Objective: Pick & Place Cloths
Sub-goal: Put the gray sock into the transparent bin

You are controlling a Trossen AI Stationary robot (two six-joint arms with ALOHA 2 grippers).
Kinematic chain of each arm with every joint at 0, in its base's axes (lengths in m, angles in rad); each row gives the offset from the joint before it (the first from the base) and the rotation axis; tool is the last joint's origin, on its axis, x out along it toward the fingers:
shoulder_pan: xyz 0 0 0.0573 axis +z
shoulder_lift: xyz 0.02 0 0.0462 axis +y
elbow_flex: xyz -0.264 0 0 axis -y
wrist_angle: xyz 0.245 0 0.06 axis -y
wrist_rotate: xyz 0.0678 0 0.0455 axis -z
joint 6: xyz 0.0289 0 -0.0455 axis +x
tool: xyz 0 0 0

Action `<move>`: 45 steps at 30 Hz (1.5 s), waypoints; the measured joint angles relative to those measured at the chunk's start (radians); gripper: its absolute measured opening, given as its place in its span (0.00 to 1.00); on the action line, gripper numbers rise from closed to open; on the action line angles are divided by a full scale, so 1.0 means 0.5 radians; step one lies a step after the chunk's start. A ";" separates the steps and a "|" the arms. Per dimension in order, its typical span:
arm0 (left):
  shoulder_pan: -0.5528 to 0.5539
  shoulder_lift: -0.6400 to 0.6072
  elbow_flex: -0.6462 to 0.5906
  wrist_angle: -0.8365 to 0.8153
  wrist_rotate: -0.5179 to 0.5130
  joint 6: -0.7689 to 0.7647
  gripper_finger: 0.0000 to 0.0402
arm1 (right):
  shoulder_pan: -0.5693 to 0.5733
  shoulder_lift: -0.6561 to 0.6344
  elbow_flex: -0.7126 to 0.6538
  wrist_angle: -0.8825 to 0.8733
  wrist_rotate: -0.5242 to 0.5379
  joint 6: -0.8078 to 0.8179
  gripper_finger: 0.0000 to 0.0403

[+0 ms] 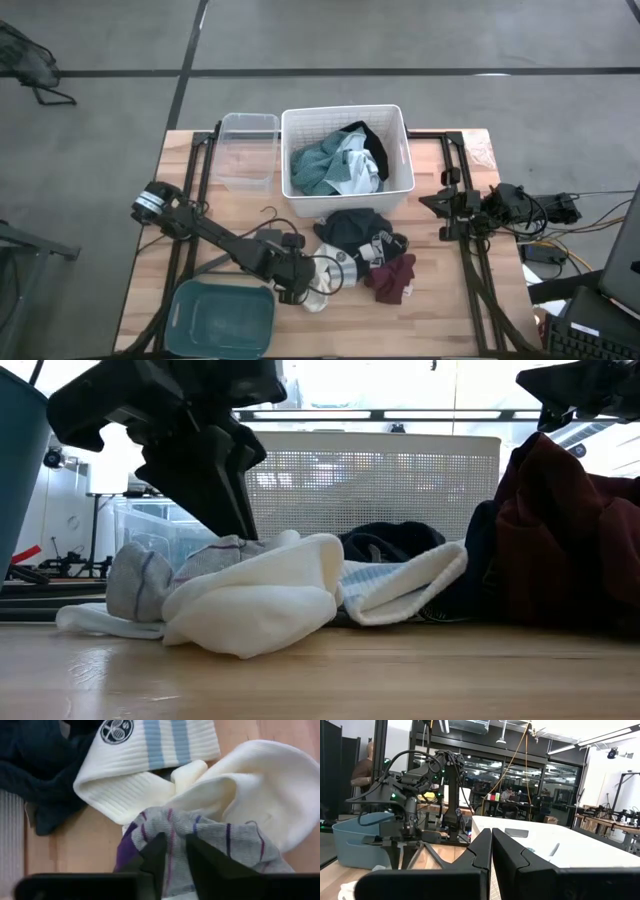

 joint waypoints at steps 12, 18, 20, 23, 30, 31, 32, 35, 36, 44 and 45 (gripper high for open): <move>-0.002 -0.003 0.065 -0.149 -0.006 0.099 0.01 | 0.001 0.000 0.000 0.000 0.000 0.000 0.02; -0.010 -0.003 0.230 -0.416 -0.106 0.100 0.01 | 0.000 0.000 0.000 0.000 0.000 0.000 0.02; -0.012 -0.003 0.298 -0.536 -0.117 0.097 0.01 | 0.001 0.000 0.000 0.000 0.000 0.000 0.02; -0.017 -0.004 0.406 -0.732 -0.125 0.069 0.00 | 0.001 0.000 0.000 0.000 0.000 0.000 0.02; -0.036 -0.006 0.647 -1.270 -0.232 -0.081 0.00 | 0.001 0.000 0.000 0.000 0.000 0.000 0.02; -0.037 -0.006 0.674 -1.351 -0.259 -0.117 0.00 | 0.001 0.000 0.000 0.000 0.000 0.000 0.02; -0.037 -0.007 0.698 -1.427 -0.284 -0.155 0.00 | 0.000 0.000 0.000 0.000 0.000 0.000 0.02; -0.037 -0.007 0.757 -1.663 -0.337 -0.261 0.00 | 0.001 0.000 0.000 0.001 0.000 0.000 0.02; -0.036 -0.007 0.774 -1.737 -0.350 -0.296 0.00 | 0.000 0.000 0.000 0.000 0.000 0.000 0.02; -0.036 -0.033 0.905 -2.167 -0.616 -0.469 0.00 | 0.000 0.000 0.000 0.000 0.000 0.000 0.02; -0.035 -0.059 0.905 -2.154 -0.655 -0.402 0.00 | 0.001 0.000 0.000 0.001 0.000 0.000 0.02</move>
